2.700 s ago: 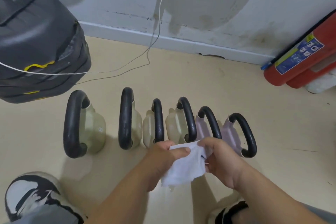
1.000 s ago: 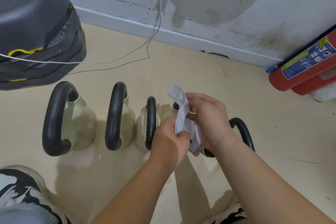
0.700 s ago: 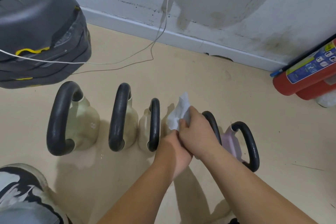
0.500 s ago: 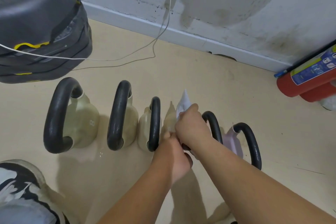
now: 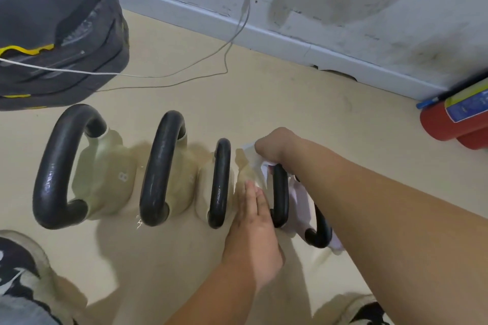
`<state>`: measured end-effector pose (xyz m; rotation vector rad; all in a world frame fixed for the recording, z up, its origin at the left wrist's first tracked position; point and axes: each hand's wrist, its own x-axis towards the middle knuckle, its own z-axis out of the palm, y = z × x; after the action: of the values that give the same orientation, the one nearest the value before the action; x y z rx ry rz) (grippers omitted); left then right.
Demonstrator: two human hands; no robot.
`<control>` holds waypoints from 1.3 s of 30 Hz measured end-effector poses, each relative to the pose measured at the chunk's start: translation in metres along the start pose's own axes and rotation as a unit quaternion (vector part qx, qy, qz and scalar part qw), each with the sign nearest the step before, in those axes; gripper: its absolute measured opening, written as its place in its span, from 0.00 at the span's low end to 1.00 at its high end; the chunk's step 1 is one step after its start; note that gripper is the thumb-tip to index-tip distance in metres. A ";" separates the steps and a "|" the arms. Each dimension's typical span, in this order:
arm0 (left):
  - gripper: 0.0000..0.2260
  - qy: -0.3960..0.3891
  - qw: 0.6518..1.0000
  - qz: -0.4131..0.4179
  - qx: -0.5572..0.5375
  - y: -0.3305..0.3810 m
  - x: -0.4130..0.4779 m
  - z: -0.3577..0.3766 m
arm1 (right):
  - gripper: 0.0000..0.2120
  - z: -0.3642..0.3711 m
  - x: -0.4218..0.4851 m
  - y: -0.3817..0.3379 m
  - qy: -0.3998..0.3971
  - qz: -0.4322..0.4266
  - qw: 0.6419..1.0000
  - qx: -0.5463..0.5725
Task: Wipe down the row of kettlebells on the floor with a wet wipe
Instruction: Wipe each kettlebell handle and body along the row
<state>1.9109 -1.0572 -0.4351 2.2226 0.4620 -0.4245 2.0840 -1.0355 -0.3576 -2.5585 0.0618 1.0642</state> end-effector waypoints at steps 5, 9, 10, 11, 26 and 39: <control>0.44 -0.015 1.000 0.003 -0.015 -0.004 0.003 -0.003 | 0.11 0.030 -0.042 0.044 0.149 -0.149 0.975 -0.069; 0.46 0.001 1.000 0.017 -0.002 -0.010 -0.003 -0.004 | 0.12 0.057 -0.074 0.086 0.149 -0.140 0.974 -0.093; 0.44 -0.002 1.000 0.021 0.006 -0.011 -0.004 -0.005 | 0.11 0.058 -0.078 0.091 0.140 -0.130 0.978 -0.089; 0.43 -0.006 1.000 0.024 0.018 -0.012 -0.004 -0.005 | 0.11 0.058 -0.079 0.091 0.137 -0.126 0.978 -0.093; 0.45 -0.025 1.000 -0.014 0.011 -0.001 -0.004 -0.015 | 0.10 0.009 0.018 -0.014 -0.025 -0.067 0.917 -0.393; 0.41 -0.046 0.998 -0.003 0.035 -0.006 0.005 -0.009 | 0.11 0.032 -0.038 0.049 0.148 -0.145 0.977 -0.044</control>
<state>1.9138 -1.0455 -0.4362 2.2579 0.4090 -0.5517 2.0267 -1.0734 -0.3674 -2.6788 -0.2785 0.5853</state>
